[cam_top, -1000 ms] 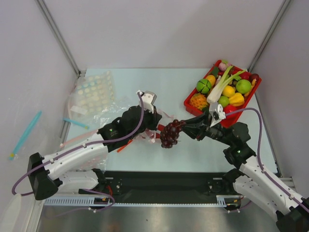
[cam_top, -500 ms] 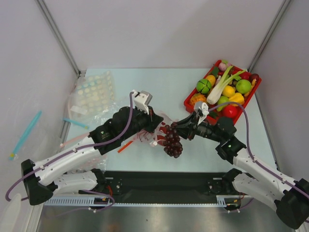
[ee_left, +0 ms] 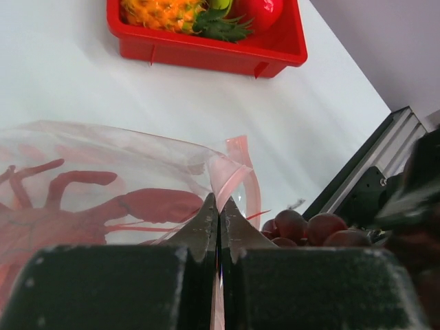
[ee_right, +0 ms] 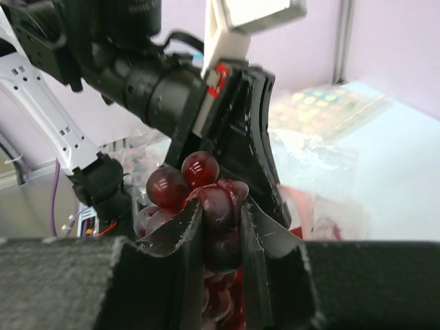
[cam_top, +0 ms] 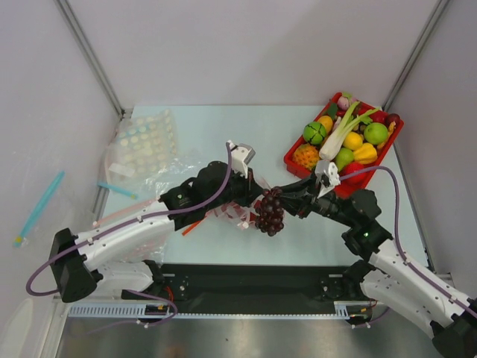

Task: Place the food in the zip-top bag and seal the zipper
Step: Place the fake fruit in the zipper food storage bag.

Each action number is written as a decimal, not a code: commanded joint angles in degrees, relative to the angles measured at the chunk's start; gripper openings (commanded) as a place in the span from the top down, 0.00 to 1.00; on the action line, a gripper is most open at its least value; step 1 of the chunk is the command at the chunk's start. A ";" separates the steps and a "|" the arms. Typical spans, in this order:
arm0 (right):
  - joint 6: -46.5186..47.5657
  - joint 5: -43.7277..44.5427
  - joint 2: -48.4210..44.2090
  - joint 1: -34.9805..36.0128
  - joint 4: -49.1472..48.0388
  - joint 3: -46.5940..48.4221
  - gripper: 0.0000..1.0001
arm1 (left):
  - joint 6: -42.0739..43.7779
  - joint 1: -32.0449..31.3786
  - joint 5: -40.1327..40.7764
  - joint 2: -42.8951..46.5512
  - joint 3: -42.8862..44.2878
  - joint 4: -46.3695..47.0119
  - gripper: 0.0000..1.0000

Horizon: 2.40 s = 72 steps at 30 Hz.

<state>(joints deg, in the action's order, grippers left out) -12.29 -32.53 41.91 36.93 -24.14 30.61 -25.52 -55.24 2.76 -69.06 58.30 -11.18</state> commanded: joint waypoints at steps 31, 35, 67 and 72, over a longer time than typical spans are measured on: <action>-0.19 11.62 -13.88 0.25 -3.46 -2.49 0.95 | -9.11 1.19 -17.98 0.68 20.62 -5.25 0.99; 0.78 9.34 -12.65 0.25 -2.75 -1.70 0.92 | -8.58 2.59 -17.35 0.68 21.76 -6.40 1.00; 13.61 29.81 2.03 16.42 13.94 9.64 0.53 | -3.31 3.30 1.98 2.35 21.15 -12.02 1.00; 13.96 28.32 2.30 16.42 14.47 9.73 0.40 | -3.31 3.30 4.09 3.22 20.80 -12.11 1.00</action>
<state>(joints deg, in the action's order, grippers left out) 1.08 -4.16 44.42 53.10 -9.15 39.24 -29.50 -51.99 4.38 -68.90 76.53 -27.29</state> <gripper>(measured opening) 0.587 0.010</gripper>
